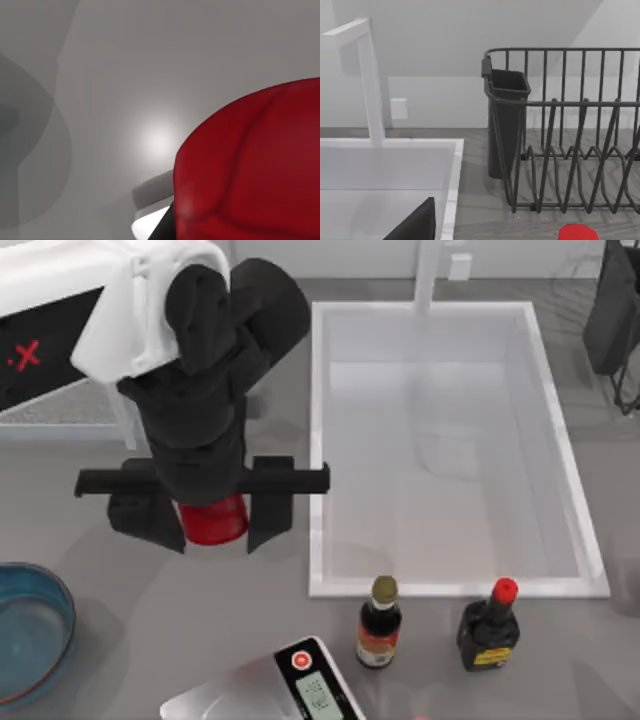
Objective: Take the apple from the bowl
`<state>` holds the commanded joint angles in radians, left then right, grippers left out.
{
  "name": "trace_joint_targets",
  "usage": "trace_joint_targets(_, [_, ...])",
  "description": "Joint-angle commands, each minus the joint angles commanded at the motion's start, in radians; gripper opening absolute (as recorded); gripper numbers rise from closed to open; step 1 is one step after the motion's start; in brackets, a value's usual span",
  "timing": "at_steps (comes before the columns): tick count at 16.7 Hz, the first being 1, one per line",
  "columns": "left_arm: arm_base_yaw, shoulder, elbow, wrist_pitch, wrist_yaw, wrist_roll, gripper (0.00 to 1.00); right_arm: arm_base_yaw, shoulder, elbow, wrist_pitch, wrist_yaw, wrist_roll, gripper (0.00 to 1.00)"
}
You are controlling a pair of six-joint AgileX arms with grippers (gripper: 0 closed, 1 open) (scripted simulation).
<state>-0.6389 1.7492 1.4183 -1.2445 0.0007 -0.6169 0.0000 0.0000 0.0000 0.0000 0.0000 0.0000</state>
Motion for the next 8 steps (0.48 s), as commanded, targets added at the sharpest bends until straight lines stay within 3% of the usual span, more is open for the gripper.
trace_joint_targets(4, [0.000, 0.036, -0.164, 0.224, 0.000, 0.001, 0.00, 0.000, 0.000, 0.000, 0.000, 0.000, 0.000, 1.00])
trace_joint_targets(8, [-0.001, 0.061, -0.248, 0.314, 0.000, 0.001, 0.00, 0.000, 0.000, 0.000, 0.000, 0.000, 0.000, 1.00])
